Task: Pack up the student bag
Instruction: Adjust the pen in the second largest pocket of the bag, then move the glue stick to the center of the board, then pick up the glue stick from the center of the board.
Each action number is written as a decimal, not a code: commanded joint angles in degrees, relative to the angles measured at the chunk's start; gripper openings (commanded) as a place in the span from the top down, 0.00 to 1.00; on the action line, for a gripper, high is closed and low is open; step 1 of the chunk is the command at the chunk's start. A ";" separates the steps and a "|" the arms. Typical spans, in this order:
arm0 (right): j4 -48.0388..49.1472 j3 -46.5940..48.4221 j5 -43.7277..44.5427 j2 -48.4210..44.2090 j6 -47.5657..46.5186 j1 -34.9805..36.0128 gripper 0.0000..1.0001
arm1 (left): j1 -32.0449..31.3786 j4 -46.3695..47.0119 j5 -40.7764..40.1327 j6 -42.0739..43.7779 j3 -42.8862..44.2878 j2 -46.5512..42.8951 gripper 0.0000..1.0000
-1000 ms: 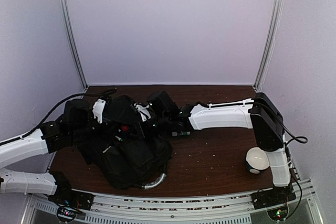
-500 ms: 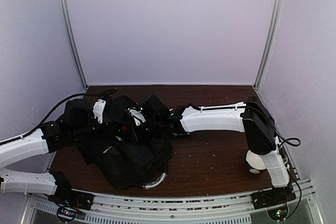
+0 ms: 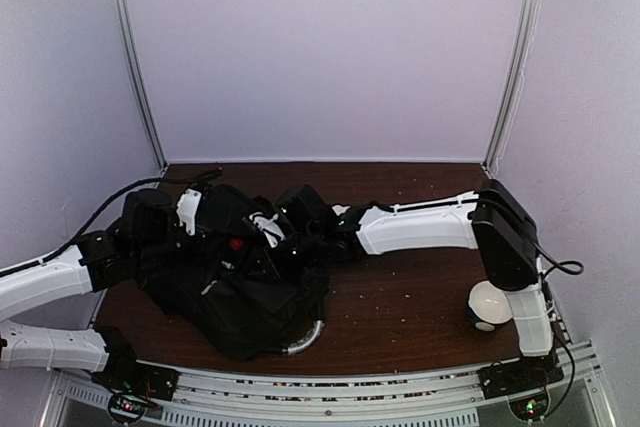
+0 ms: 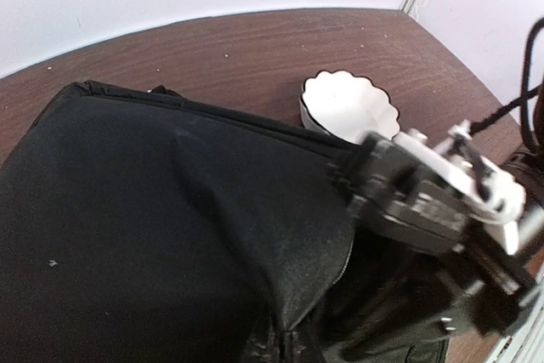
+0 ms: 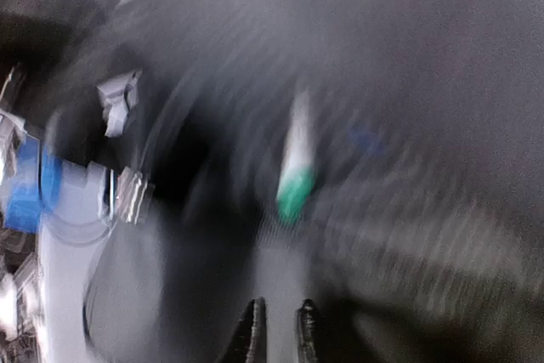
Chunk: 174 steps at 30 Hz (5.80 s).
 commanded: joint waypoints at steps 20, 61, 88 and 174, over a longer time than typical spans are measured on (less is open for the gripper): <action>-27.67 -28.00 13.35 -28.76 -43.85 -21.78 0.83 | -0.43 4.83 0.02 3.49 4.36 -1.92 1.00; -44.10 -2.00 21.75 -3.42 -54.07 -20.96 0.59 | -0.42 6.75 1.43 4.04 5.39 1.11 1.00; -42.98 -4.07 26.81 -4.73 -56.41 -14.21 0.61 | -0.40 8.45 2.30 3.58 4.35 1.54 1.00; -45.56 -5.56 20.90 -2.43 -53.66 -12.56 0.78 | -0.46 6.16 -0.08 4.06 3.30 -1.75 1.00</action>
